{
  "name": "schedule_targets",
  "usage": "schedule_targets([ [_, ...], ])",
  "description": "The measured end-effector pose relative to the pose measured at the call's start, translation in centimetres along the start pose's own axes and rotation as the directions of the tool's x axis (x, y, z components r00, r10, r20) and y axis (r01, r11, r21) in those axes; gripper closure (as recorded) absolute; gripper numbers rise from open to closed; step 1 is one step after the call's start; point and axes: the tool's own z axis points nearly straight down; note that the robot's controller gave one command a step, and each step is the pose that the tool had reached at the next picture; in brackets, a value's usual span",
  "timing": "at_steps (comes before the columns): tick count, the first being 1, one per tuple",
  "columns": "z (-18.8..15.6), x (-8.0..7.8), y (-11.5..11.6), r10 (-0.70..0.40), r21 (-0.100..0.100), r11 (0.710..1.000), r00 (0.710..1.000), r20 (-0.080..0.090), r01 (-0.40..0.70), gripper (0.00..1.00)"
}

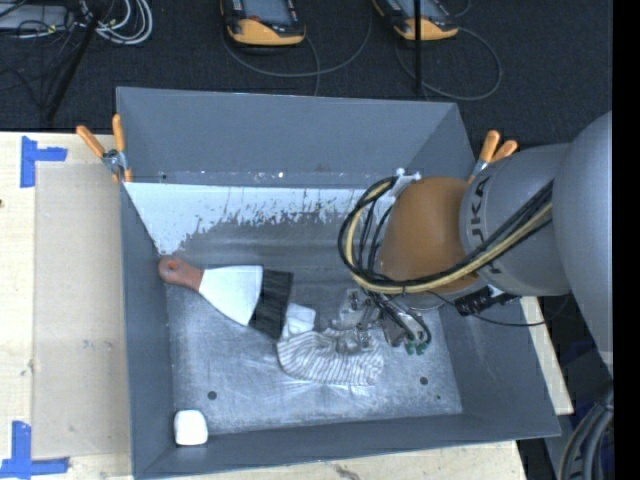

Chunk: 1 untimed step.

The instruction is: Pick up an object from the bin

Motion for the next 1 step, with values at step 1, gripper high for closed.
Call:
schedule_targets([
  [1,0.00,0.00,0.00,-0.001,0.000,1.000,1.000,0.000,0.001,1.00],
])
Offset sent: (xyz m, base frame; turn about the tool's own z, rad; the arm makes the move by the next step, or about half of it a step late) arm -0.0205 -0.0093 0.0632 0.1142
